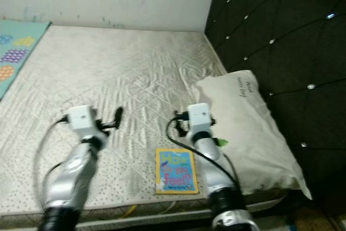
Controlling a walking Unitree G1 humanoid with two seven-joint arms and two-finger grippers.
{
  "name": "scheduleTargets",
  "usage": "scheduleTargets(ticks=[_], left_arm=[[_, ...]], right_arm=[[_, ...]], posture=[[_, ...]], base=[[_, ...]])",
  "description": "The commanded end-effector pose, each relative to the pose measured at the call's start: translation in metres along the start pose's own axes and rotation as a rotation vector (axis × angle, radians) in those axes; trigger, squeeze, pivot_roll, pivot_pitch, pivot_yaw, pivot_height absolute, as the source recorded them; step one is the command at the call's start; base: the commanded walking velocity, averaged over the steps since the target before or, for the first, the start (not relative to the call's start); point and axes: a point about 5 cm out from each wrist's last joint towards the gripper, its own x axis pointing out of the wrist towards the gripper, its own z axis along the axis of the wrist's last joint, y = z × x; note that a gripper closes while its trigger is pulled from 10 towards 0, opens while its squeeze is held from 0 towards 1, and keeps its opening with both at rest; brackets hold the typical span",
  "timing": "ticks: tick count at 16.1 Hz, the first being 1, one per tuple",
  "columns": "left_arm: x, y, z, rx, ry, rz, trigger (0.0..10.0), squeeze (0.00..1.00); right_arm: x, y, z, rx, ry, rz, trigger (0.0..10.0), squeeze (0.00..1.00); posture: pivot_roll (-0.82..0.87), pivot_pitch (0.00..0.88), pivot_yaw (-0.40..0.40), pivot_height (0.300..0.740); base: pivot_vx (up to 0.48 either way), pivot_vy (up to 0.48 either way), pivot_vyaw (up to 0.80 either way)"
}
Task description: Clean up the room
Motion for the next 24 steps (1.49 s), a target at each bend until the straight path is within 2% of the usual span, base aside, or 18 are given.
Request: scheduleTargets(ticks=[1,2,4,7,11,12,13,16,18,19,22,23,24], left_arm=[[-0.003,0.005,0.003,0.060,-0.018,0.023,10.0,0.00],[-0.006,0.014,0.001,0.067,-0.016,0.027,10.0,0.00],[-0.010,0.022,-0.002,0.061,-0.006,0.056,10.0,0.00],[-0.010,0.021,-0.003,0.076,-0.004,0.059,10.0,0.00],[-0.002,0.015,-0.004,0.046,0.008,0.035,10.0,0.00],[0.003,0.010,-0.004,0.043,0.010,0.010,10.0,0.00],[0.012,-0.002,-0.003,0.035,0.007,-0.040,10.0,0.00],[0.026,-0.027,-0.001,0.059,-0.001,-0.125,10.0,0.00],[0.027,-0.028,0.000,0.045,0.002,-0.132,10.0,0.00],[0.026,-0.027,0.000,0.056,0.005,-0.140,10.0,0.00],[0.024,-0.020,-0.006,0.079,0.013,-0.137,10.0,0.00],[0.023,-0.018,-0.012,0.075,0.025,-0.132,10.0,0.00],[0.022,-0.018,-0.014,0.071,0.031,-0.133,10.0,0.00]], right_arm=[[0.001,0.000,0.002,0.010,-0.009,0.016,10.0,0.00],[0.001,0.004,-0.001,0.016,0.005,0.046,10.0,0.00],[0.002,0.008,-0.007,0.040,0.035,0.076,10.0,0.00],[0.005,0.015,-0.006,0.034,0.045,0.108,10.0,0.00],[0.005,0.008,-0.006,0.047,0.046,0.070,10.0,0.00],[0.005,0.005,-0.007,0.040,0.046,0.051,10.0,0.00],[0.004,0.000,-0.009,0.009,0.047,0.020,10.0,0.00],[0.001,-0.011,-0.014,-0.101,0.072,0.009,10.0,0.00],[-0.001,-0.017,-0.016,-0.075,0.077,-0.011,10.0,0.00],[0.000,-0.026,-0.014,-0.044,0.068,-0.050,10.0,0.00],[-0.004,-0.043,-0.013,-0.082,0.049,-0.092,10.0,0.00],[-0.011,-0.056,-0.018,-0.072,0.057,-0.135,10.0,0.00],[-0.013,-0.060,-0.020,-0.067,0.059,-0.152,10.0,0.00]], posture=[[-0.08,0.000,-0.097,0.740],[-0.06,0.000,-0.115,0.740],[-0.02,0.000,-0.143,0.740],[-0.02,0.000,-0.155,0.740],[-0.08,0.000,-0.111,0.740],[-0.15,0.000,-0.080,0.740],[-0.20,0.000,-0.073,0.740],[-0.26,0.000,-0.041,0.740],[-0.24,0.000,-0.027,0.740],[-0.23,0.000,-0.008,0.740],[-0.24,0.000,0.019,0.740],[-0.28,0.000,0.045,0.740],[-0.28,0.000,0.045,0.740]], base=[[0.000,0.000,0.00],[0.000,0.000,0.00],[0.000,0.000,0.00],[0.000,0.000,0.00],[0.000,0.000,0.00],[0.000,0.000,0.00],[0.000,0.000,0.00],[0.000,0.000,0.00],[0.000,0.000,0.00],[0.000,0.000,0.00],[0.000,0.000,0.00],[0.000,0.000,0.00],[0.000,0.000,0.00]])
